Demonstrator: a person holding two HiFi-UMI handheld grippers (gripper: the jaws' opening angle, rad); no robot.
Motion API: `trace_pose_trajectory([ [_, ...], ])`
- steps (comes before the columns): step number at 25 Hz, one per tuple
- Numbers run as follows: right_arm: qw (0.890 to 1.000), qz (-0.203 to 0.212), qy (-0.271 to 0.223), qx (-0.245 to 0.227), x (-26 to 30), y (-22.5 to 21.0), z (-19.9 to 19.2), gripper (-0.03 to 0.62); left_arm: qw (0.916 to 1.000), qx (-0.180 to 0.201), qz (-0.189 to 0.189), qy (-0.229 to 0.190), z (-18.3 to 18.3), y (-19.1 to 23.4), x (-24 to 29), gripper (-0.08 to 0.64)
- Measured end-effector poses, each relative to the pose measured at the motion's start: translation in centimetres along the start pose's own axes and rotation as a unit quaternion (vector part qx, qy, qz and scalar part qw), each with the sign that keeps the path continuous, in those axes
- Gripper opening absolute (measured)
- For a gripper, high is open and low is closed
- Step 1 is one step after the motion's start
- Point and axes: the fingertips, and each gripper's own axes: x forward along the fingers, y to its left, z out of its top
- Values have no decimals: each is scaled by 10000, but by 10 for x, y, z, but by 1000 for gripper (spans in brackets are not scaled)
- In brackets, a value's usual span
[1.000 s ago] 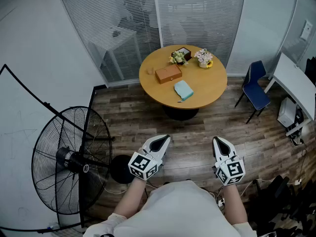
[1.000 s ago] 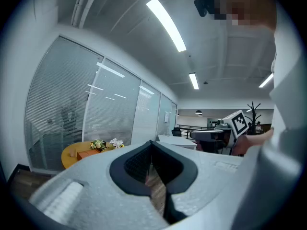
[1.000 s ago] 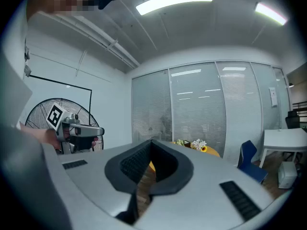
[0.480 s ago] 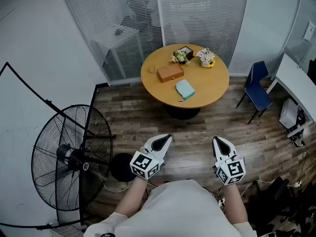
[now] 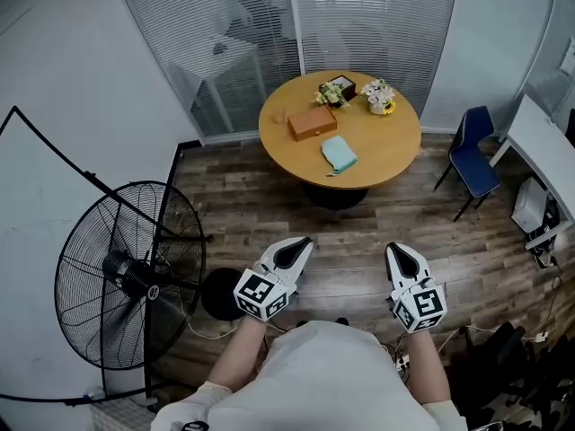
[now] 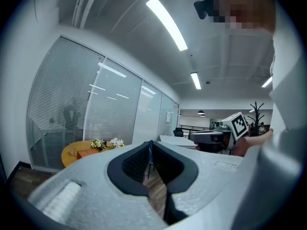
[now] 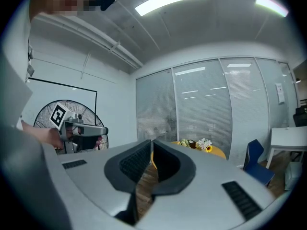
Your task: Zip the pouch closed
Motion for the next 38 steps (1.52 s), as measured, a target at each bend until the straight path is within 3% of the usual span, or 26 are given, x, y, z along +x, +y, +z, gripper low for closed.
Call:
trace_pose_trajectory([
  [4, 10000, 23, 50, 40, -3, -10, -5, 67, 9999, -99, 87, 13, -3, -3, 3, 42],
  [11, 9999, 120, 69, 61, -6, -29, -12, 71, 9997, -92, 218, 83, -10, -12, 20, 102],
  [24, 9993, 304, 145, 137, -11, -77, -28, 71, 9980, -173, 602, 97, -23, -26, 50, 103],
  [32, 9992, 270, 143, 261, 2, -92, -33, 71, 9968, -217, 746, 193, -29, -11, 61, 103],
  [38, 9993, 175, 220, 259, 29, -97, -39, 71, 9974, -257, 647, 176, -30, 17, 74, 103],
])
